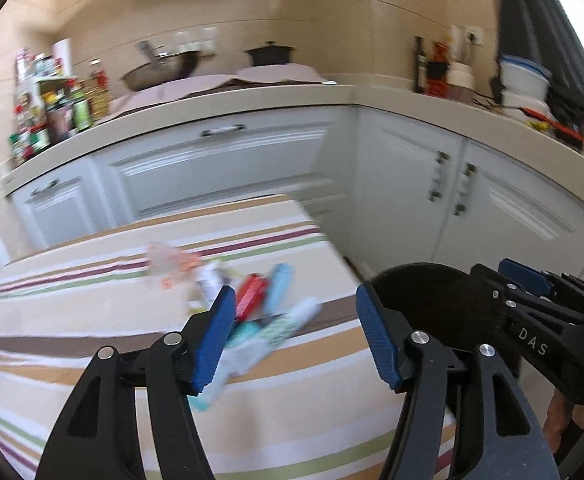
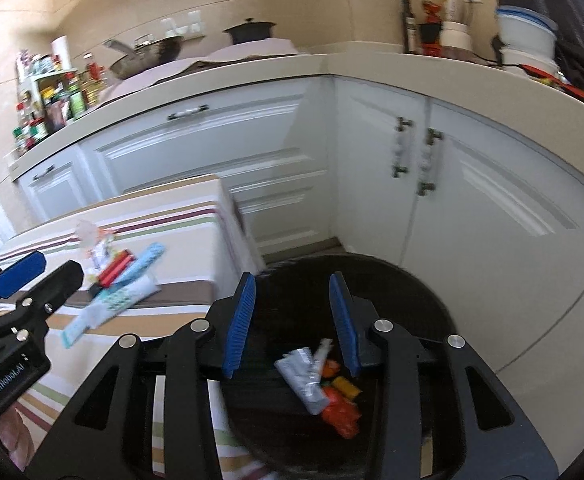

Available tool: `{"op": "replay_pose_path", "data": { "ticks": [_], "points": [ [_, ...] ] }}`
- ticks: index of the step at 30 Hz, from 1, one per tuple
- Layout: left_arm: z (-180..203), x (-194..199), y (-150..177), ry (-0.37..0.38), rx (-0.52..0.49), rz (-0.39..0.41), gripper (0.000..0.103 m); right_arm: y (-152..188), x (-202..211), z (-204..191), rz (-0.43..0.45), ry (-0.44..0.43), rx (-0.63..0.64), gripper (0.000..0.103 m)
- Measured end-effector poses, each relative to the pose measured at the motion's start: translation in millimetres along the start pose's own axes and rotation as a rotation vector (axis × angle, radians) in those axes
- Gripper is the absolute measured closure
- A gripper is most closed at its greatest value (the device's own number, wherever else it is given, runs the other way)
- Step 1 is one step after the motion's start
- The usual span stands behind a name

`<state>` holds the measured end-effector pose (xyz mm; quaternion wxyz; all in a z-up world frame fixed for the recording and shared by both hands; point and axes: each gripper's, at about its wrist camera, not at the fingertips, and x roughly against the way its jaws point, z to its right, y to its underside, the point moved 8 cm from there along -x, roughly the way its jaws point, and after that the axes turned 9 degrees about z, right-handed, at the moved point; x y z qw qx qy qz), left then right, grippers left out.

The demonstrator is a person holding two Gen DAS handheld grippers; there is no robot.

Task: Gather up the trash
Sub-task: 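Return the right gripper to the table and grasp the white green-lettered tube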

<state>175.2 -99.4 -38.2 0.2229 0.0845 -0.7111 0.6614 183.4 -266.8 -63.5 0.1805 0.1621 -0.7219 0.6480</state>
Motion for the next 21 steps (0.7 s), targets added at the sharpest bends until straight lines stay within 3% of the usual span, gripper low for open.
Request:
{"op": "replay_pose_path", "data": {
  "ticks": [10, 21],
  "points": [
    [-87, 22, 17, -0.149, 0.081, -0.006, 0.038, 8, -8, -79, -0.035, -0.099, 0.077, 0.065],
    [-156, 37, 39, -0.241, 0.157, -0.021, 0.037, 30, -35, -143, -0.125, -0.144, 0.128, 0.057]
  ]
}}
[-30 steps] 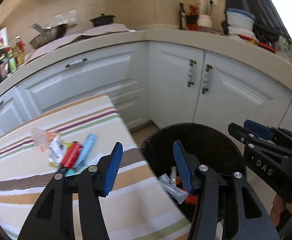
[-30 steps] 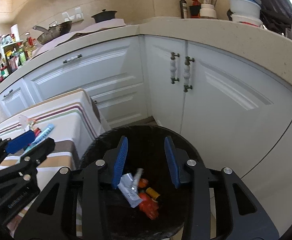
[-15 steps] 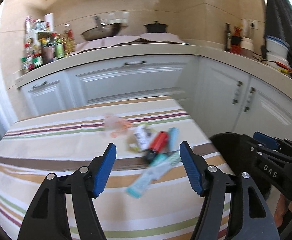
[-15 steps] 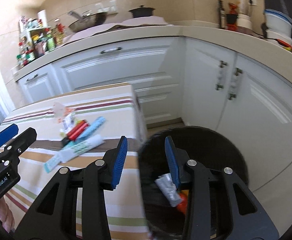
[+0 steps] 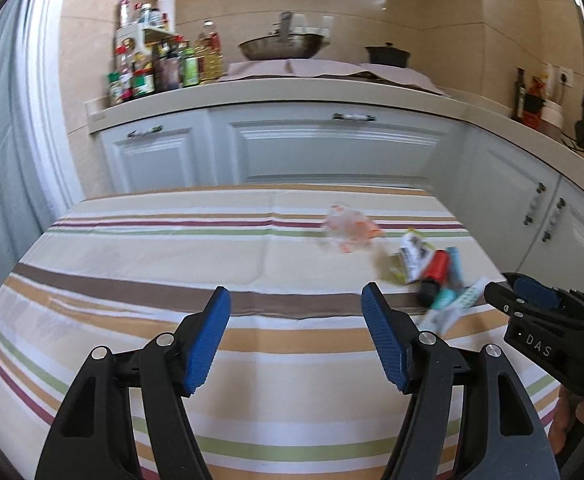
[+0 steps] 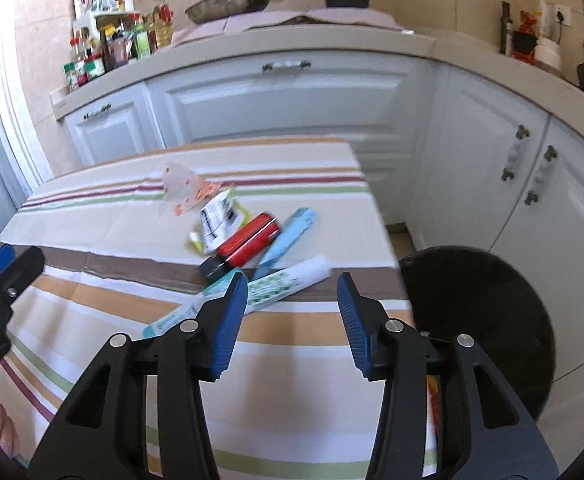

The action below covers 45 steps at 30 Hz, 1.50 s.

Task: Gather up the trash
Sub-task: 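Return the right gripper to the table and grasp the white green-lettered tube, then carry the white tube over the bin with the right gripper while the left gripper grasps the teal tube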

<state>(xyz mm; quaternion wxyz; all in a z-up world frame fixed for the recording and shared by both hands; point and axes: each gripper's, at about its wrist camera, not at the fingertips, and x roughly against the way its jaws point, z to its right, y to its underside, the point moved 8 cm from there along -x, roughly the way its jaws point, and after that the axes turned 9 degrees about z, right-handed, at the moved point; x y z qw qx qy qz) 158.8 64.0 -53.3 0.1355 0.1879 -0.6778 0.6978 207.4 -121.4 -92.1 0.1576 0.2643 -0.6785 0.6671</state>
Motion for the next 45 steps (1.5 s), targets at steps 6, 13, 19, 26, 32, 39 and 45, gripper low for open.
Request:
{"op": "replay_pose_path", "data": {
  "ticks": [6, 13, 19, 26, 32, 39, 45],
  "points": [
    [-33, -7, 8, -0.036, 0.040, -0.023, 0.036, 2, -18, -12, -0.042, 0.035, -0.006, 0.052],
    [-42, -13, 14, -0.024, 0.060, -0.042, 0.036, 13, -31, -9, -0.101, 0.094, 0.003, 0.052],
    [-40, -12, 14, -0.007, 0.057, -0.037, 0.036, 16, -25, -3, -0.107, 0.117, 0.014, 0.052],
    [-41, -10, 14, -0.014, 0.053, -0.039, 0.036, 20, -24, 1, -0.117, 0.112, 0.022, 0.065],
    [-37, -10, 13, -0.011, 0.042, -0.042, 0.036, 26, -23, -4, -0.142, 0.072, 0.034, 0.093],
    [-17, -11, 16, 0.025, 0.018, -0.054, 0.036, 25, -12, 1, -0.113, 0.063, 0.041, 0.096],
    [16, -13, 21, 0.070, -0.029, -0.072, 0.036, 23, 1, 19, -0.081, 0.071, 0.024, 0.096]
  ]
}}
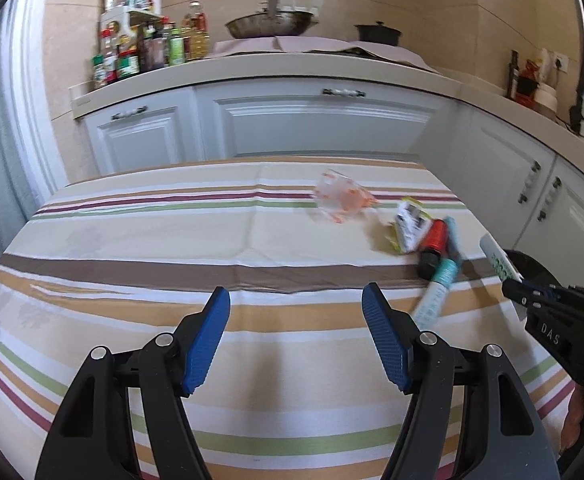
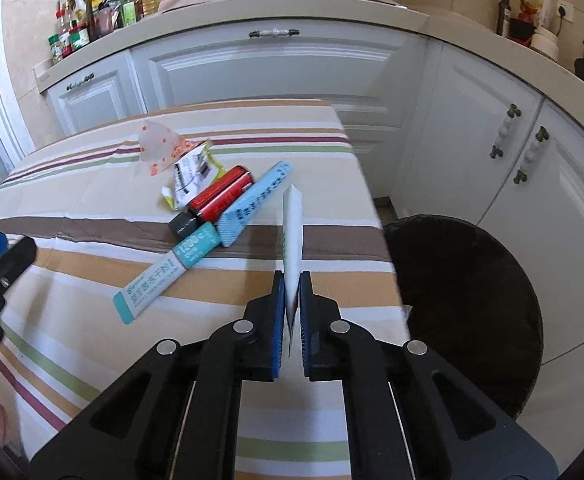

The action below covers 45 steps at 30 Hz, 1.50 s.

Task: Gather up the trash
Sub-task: 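Carry the white tube over the bin with the right gripper while the left gripper grasps the teal tube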

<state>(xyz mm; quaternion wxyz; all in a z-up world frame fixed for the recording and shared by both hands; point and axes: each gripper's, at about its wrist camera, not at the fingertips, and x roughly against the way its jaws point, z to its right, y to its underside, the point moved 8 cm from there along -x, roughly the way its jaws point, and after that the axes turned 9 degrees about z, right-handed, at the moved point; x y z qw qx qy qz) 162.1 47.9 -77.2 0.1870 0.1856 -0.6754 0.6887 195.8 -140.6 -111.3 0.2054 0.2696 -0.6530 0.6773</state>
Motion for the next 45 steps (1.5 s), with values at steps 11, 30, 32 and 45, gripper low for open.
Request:
{"op": "replay_pose_path", "data": {
  "ticks": [11, 30, 32, 45],
  "points": [
    [65, -18, 12, 0.094, -0.114, -0.071, 0.036, -1, 17, 54, 0.045, 0.045, -0.065, 0.096],
    [96, -46, 32, 0.180, -0.215, -0.202, 0.082, 6, 20, 93, 0.057, 0.047, -0.142, 0.096],
    [95, -43, 31, 0.184, -0.210, -0.197, 0.084, 7, 22, 92, 0.060, 0.046, -0.141, 0.096],
    [88, 1, 9, 0.149, -0.140, -0.047, 0.086, -1, 53, 91, 0.128, 0.057, -0.123, 0.096]
  ]
}}
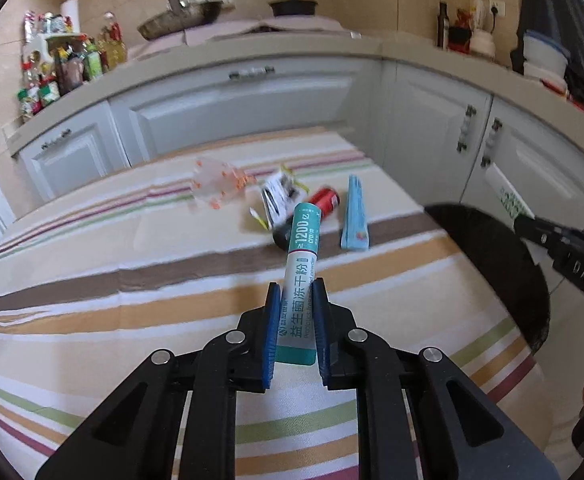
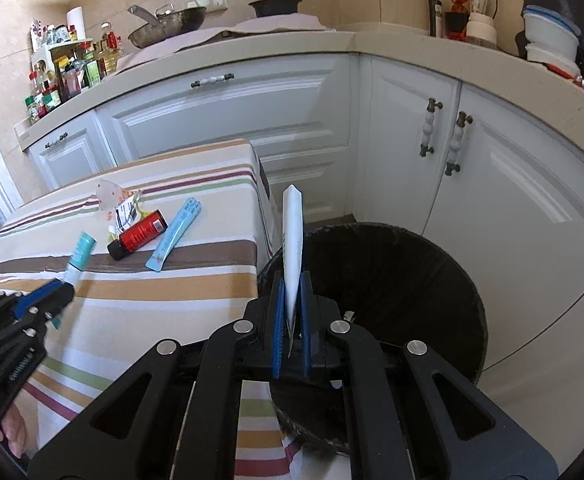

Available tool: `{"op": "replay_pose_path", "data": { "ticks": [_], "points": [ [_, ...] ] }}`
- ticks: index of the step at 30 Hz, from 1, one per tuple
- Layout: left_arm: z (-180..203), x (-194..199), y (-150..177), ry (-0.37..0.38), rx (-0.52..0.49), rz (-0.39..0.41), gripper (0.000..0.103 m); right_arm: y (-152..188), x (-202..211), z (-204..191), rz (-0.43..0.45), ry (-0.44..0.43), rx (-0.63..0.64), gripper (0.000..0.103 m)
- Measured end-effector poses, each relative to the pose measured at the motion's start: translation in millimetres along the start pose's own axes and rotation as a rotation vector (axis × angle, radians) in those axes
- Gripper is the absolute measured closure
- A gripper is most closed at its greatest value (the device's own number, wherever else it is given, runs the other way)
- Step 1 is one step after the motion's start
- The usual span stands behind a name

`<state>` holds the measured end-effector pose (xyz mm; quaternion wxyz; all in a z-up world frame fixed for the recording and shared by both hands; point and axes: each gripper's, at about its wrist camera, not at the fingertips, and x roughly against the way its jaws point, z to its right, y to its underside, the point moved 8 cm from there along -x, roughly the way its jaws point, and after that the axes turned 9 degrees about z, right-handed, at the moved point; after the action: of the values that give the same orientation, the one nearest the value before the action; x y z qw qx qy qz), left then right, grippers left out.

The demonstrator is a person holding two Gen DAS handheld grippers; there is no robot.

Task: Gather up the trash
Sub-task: 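Carry the white tube over the bin with the right gripper while the left gripper grasps the teal tube, then release the white tube into the bin while the left gripper carries and drops the teal tube in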

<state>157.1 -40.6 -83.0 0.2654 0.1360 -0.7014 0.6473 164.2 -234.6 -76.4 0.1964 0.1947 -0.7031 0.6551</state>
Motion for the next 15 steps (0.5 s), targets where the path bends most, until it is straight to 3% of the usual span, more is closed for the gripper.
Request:
{"op": "replay_pose_path", "data": {
  "ticks": [8, 15],
  "points": [
    [12, 21, -31, 0.012, 0.022, 0.106, 0.086, -11, 19, 18, 0.057, 0.038, -0.009, 0.096],
    [53, 18, -46, 0.070, -0.011, 0.148, 0.086, -14, 27, 42, 0.081, 0.081, -0.025, 0.096]
  ]
}}
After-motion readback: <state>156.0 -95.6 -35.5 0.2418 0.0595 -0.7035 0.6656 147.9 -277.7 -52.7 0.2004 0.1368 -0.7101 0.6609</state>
